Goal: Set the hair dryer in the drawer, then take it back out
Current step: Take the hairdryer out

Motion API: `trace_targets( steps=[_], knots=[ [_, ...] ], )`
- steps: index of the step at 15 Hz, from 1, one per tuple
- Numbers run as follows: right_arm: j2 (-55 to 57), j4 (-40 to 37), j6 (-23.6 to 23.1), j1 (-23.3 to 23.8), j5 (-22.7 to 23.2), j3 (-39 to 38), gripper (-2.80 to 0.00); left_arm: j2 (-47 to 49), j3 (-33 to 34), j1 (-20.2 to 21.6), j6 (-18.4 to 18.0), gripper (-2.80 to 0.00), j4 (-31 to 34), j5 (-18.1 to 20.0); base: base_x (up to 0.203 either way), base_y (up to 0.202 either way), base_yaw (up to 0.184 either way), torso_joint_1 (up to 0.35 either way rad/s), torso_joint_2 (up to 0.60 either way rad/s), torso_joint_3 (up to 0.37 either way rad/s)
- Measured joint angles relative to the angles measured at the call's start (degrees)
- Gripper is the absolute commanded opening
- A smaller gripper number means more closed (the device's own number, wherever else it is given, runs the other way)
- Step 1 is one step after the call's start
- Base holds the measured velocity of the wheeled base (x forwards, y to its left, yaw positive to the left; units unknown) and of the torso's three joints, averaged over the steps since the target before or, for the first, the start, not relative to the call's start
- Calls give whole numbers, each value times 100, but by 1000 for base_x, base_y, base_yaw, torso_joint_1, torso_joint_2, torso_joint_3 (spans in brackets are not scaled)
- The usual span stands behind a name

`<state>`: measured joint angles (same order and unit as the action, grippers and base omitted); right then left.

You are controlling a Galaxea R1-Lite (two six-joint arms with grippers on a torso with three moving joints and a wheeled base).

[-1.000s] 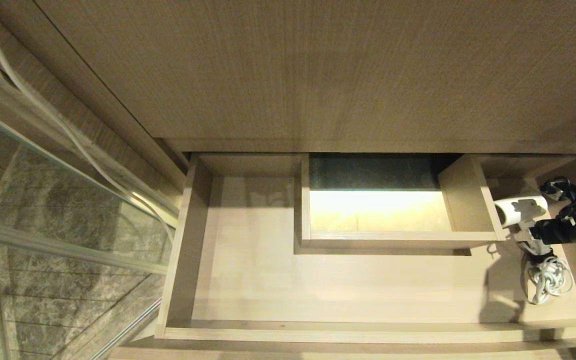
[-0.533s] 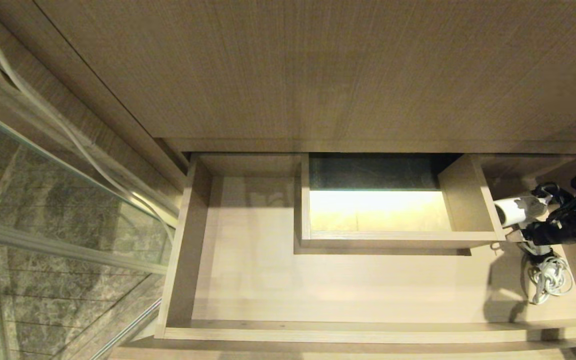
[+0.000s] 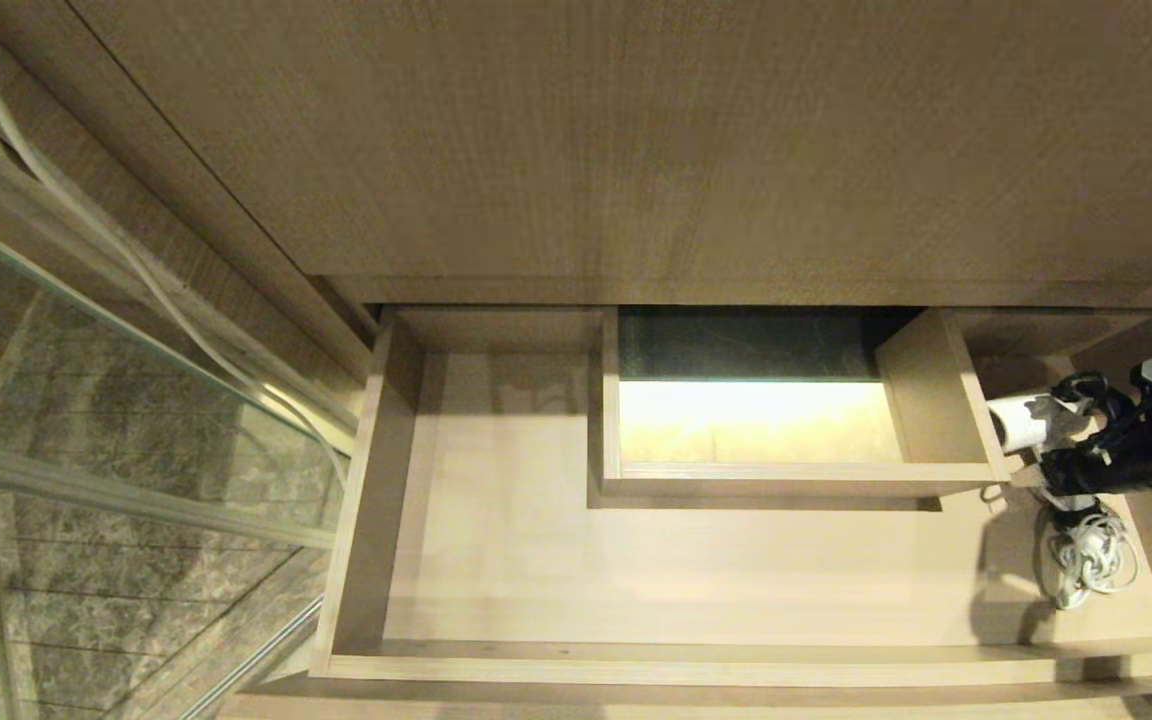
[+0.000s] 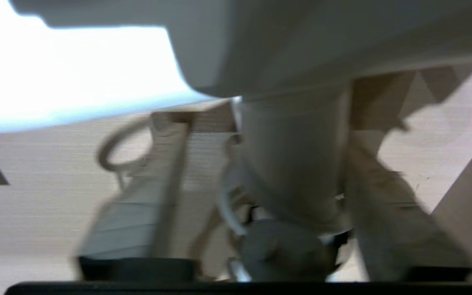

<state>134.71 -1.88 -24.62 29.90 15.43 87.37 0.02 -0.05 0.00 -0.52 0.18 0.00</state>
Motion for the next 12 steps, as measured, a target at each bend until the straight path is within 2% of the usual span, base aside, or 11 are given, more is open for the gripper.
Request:
trace_targets(
  steps=[7,12],
  knots=[
    [-132,-47,-106,-9,-24,-29,-280,0,0,0,1,-280,0,0,0,0,0,0,0,0],
    [-868,-430,-112,5,-39,-428,-280,0,-2,0,1,-280,2,0,0,0,0,0,0,0]
  ],
)
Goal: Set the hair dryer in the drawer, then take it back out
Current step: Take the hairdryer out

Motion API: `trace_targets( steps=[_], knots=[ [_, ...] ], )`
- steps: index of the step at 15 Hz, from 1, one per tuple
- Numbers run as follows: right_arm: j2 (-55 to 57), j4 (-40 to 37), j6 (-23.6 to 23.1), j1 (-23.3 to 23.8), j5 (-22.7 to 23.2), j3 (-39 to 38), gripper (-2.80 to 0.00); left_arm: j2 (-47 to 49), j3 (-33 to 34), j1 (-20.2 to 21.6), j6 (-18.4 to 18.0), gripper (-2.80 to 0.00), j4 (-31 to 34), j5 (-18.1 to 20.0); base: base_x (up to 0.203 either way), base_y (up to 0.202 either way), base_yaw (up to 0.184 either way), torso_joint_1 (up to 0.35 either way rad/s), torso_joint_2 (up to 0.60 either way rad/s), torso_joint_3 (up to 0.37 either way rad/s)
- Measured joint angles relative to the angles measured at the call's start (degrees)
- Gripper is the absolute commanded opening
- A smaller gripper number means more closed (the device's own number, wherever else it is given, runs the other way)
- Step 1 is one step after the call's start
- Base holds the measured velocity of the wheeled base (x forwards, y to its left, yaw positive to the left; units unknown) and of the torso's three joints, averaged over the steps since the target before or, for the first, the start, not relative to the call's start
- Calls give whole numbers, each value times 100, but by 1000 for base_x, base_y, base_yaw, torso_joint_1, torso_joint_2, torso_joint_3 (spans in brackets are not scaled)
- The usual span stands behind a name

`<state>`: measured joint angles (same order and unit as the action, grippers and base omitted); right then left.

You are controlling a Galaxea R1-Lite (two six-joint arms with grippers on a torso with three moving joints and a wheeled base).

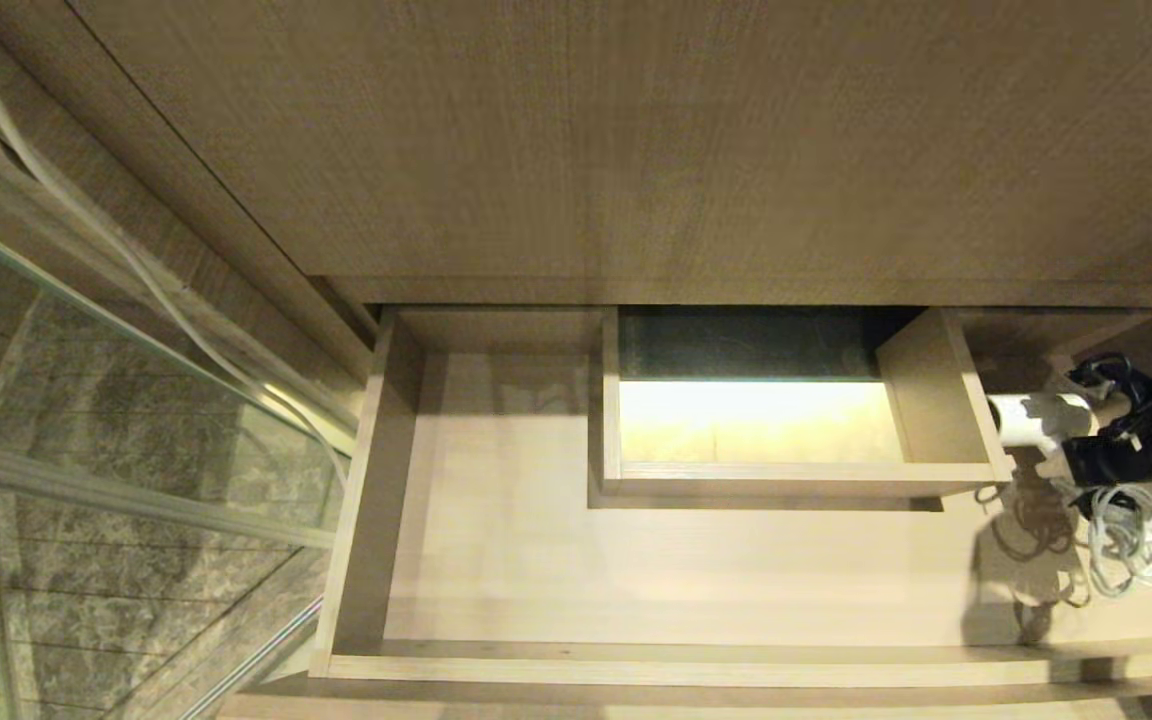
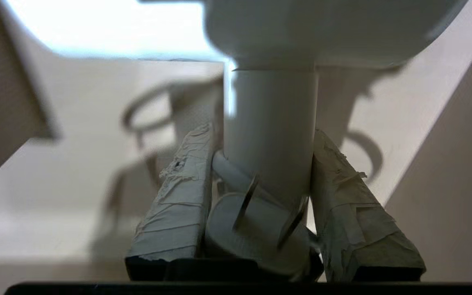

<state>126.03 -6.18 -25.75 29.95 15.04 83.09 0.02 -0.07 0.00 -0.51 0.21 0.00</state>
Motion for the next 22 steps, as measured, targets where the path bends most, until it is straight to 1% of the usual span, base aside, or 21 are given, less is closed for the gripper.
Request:
trace_targets(
  steps=[2,5,9,13,15,17,19,22],
  knots=[
    [-384,-129,1,2,-2,-239,-280,0,0,0,0,-280,-5,0,0,0,0,0,0,0],
    [-1078,-149,-7,9,-31,-816,-280,0,0,0,-2,-280,-4,2,0,0,0,0,0,0],
    [-2059,-224,-38,17,-412,-1467,-280,0,0,0,-1,-280,-3,0,0,0,0,0,0,0],
    [-3107,-299,-87,15,-519,-2182,-280,0,1,0,0,-280,-5,1,0,0,0,0,0,0],
    [-3571,-484,-205,40,-575,-2354,-280,0,0,0,-1,-280,-1,2,0,0,0,0,0,0],
    [-4036,-797,-470,81,-634,-2487,-280,0,0,0,-3,-280,-2,0,0,0,0,0,0,0],
    [-4496,-930,-726,135,-629,-2645,-280,0,0,0,-1,-280,-2,0,0,0,0,0,0,0],
    [-5052,-964,-813,222,-634,-2880,-280,0,0,0,-1,-280,-4,0,0,0,0,0,0,0]
  ],
)
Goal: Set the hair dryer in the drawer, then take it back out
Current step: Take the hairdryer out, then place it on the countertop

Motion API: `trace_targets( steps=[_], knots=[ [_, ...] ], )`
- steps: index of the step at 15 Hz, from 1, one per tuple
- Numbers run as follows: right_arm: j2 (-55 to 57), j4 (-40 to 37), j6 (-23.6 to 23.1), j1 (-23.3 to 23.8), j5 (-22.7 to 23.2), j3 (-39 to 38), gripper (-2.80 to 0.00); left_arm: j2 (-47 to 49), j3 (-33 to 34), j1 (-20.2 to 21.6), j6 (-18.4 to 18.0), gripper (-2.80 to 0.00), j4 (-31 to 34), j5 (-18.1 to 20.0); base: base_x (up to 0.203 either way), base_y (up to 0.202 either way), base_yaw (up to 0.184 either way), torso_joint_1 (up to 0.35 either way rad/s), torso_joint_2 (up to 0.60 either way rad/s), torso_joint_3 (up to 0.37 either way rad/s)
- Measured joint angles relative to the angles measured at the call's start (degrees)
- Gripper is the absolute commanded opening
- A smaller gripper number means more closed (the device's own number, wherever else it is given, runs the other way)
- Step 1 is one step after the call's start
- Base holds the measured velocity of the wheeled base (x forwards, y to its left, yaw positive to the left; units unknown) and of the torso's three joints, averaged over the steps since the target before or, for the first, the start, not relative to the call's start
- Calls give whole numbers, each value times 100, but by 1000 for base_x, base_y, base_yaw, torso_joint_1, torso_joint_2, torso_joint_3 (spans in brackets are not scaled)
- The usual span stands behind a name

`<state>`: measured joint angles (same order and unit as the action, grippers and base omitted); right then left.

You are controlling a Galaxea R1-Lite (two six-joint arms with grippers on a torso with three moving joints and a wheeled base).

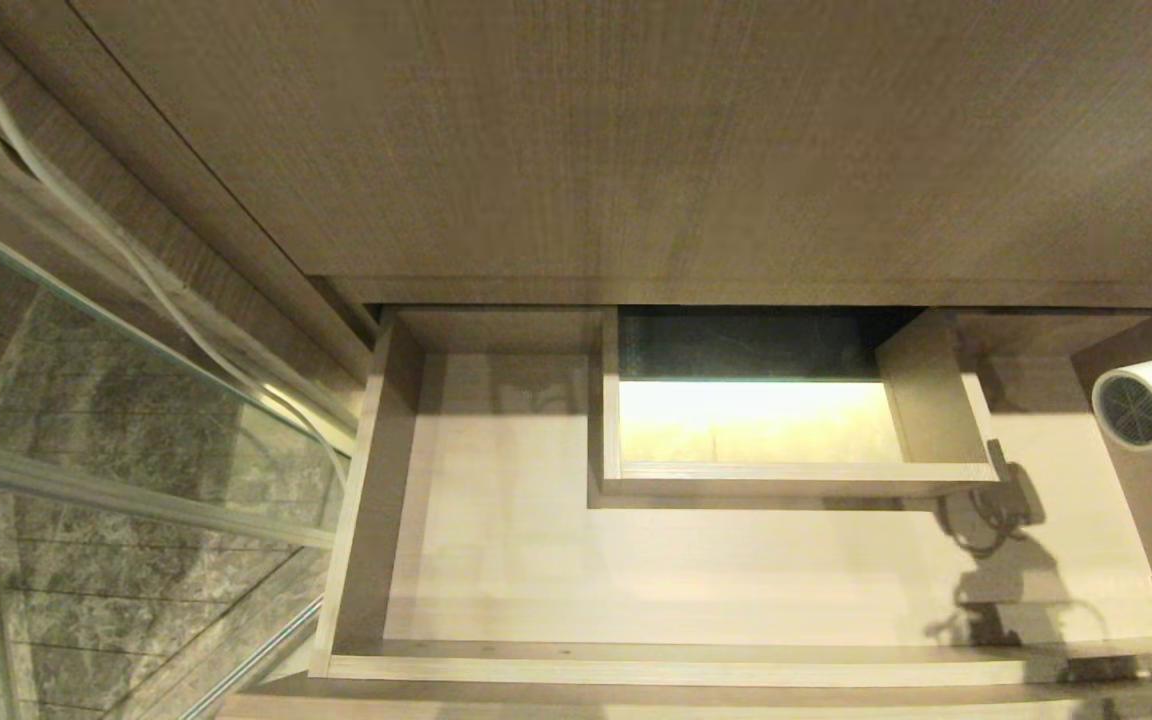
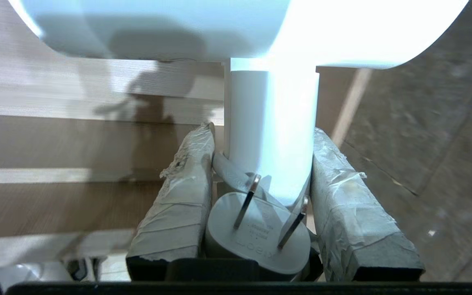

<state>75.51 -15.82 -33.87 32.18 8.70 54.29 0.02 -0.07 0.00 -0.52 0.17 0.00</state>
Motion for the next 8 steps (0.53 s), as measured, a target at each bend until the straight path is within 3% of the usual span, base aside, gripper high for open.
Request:
trace_targets(
  steps=[8],
  knots=[
    [-823,-953,-187,131,-5,293,-280,0,2,0,-1,-280,4,0,0,0,0,0,0,0]
  ],
)
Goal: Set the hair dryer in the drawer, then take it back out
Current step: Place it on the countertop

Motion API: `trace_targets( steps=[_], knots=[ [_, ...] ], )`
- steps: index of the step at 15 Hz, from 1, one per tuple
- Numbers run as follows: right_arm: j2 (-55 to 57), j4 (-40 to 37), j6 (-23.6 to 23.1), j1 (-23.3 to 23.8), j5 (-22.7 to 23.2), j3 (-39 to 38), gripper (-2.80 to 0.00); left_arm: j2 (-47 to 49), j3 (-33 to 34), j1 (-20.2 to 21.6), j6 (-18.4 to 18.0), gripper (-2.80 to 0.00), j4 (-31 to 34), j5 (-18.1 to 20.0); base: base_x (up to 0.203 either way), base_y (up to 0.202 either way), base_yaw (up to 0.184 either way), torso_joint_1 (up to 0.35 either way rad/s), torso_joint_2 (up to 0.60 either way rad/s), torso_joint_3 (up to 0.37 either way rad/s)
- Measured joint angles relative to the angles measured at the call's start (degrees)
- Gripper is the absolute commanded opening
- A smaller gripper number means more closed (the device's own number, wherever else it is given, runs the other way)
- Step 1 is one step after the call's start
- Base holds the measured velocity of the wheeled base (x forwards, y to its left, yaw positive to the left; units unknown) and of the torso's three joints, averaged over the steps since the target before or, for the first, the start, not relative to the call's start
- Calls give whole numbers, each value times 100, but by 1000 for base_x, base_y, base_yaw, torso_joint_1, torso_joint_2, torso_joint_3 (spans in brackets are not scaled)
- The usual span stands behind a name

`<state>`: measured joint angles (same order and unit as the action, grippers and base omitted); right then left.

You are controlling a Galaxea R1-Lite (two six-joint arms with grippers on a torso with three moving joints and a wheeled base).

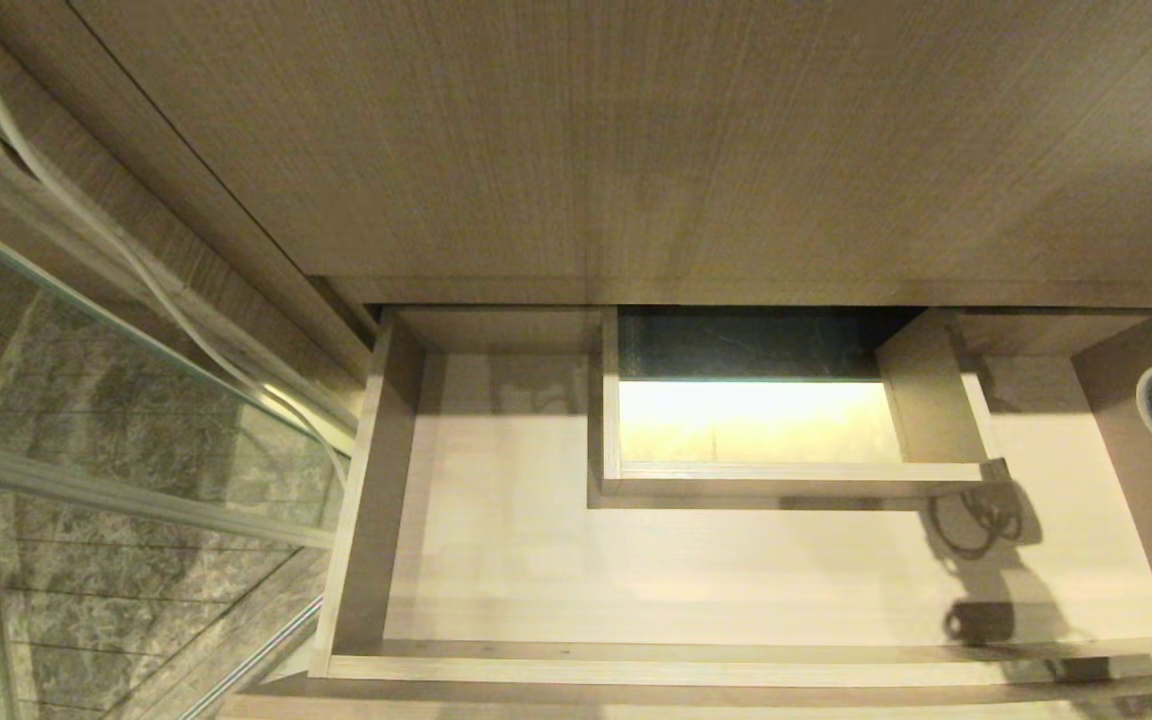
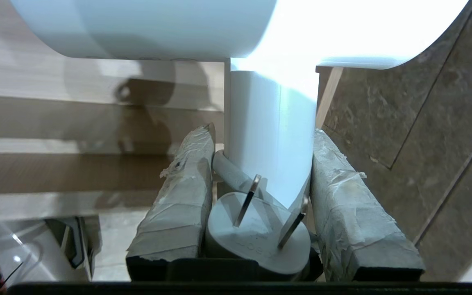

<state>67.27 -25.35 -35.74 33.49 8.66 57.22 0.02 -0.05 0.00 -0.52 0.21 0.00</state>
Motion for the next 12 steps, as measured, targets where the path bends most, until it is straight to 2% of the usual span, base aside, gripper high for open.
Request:
trace_targets(
  steps=[5,12],
  knots=[
    [-377,-588,9,-6,63,352,-280,0,0,0,0,-280,-3,2,0,0,0,0,0,0],
    [-801,-842,-4,0,104,589,-280,0,0,0,0,-280,-3,0,0,0,0,0,0,0]
  ],
)
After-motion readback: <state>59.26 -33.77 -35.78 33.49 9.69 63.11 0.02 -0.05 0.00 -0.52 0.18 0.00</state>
